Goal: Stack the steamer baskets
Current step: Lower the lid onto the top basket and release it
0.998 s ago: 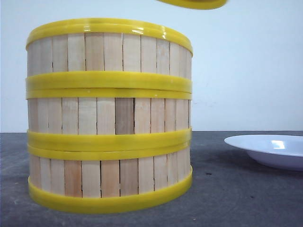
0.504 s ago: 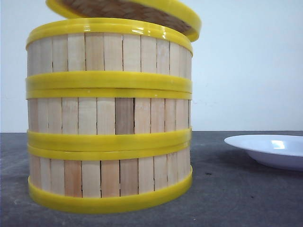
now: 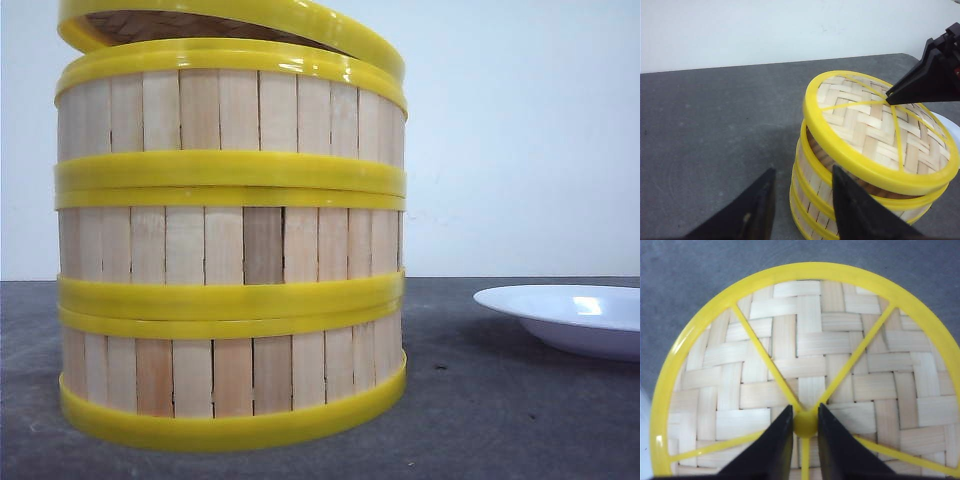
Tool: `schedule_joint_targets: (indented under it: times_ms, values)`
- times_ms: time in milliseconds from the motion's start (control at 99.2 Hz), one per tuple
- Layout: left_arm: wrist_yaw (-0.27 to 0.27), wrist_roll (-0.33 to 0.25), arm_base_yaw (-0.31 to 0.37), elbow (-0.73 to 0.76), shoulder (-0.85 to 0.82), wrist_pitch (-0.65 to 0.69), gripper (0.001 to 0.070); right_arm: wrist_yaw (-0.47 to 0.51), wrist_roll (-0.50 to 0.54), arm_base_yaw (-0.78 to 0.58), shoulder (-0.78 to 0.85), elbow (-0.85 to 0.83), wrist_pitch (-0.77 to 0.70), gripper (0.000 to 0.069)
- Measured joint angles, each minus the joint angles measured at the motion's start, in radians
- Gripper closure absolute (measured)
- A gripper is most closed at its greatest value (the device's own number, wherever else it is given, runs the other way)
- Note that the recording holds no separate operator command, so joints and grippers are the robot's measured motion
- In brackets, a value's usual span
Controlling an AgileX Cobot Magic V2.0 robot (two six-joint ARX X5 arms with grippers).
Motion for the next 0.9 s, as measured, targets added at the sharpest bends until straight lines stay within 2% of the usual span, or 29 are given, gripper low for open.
schedule_joint_targets:
  times_ms: [897]
  values:
    - [0.0,0.0,0.0,0.0,0.0,-0.003,0.0516,0.022,-0.007,0.012,0.059,0.003,-0.006,0.0623]
